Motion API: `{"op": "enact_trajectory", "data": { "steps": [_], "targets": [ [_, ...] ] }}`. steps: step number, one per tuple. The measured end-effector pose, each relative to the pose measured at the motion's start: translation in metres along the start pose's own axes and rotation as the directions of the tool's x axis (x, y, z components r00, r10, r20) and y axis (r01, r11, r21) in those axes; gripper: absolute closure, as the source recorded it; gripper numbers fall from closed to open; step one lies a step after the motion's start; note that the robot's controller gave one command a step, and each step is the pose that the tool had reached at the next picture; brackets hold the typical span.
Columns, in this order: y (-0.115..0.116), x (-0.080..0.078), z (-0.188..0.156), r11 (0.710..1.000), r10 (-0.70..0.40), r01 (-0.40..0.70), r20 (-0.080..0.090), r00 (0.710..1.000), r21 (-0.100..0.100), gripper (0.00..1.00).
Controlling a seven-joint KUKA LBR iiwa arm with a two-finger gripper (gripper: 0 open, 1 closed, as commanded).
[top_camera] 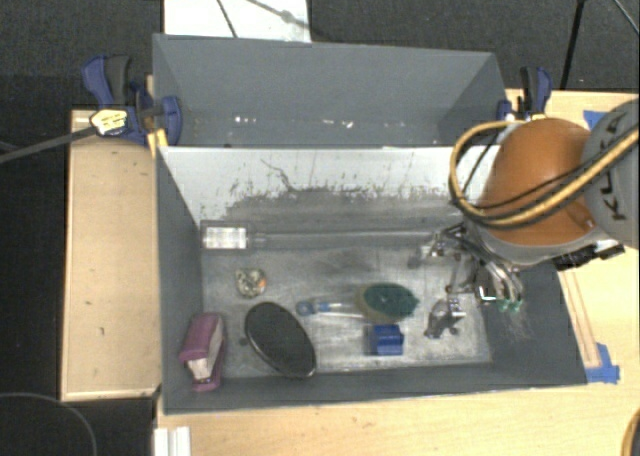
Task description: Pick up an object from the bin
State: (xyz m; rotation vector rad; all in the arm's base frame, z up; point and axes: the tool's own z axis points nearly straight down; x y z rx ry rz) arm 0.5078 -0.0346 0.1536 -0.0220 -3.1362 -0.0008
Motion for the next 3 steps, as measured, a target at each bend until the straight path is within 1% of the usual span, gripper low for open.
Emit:
{"op": "enact_trajectory", "data": {
  "steps": [1, 2, 3],
  "targets": [
    [0.075, -0.067, 0.083, 0.991, -0.132, 0.132, 0.012, 0.991, 0.001, 0.0],
    [0.072, -0.069, 0.078, 0.992, -0.128, 0.128, 0.022, 0.992, 0.001, 1.0],
    [0.078, -0.07, -0.061, 0.992, -0.124, 0.124, 0.016, 0.992, 0.002, 1.0]
  ]
}}
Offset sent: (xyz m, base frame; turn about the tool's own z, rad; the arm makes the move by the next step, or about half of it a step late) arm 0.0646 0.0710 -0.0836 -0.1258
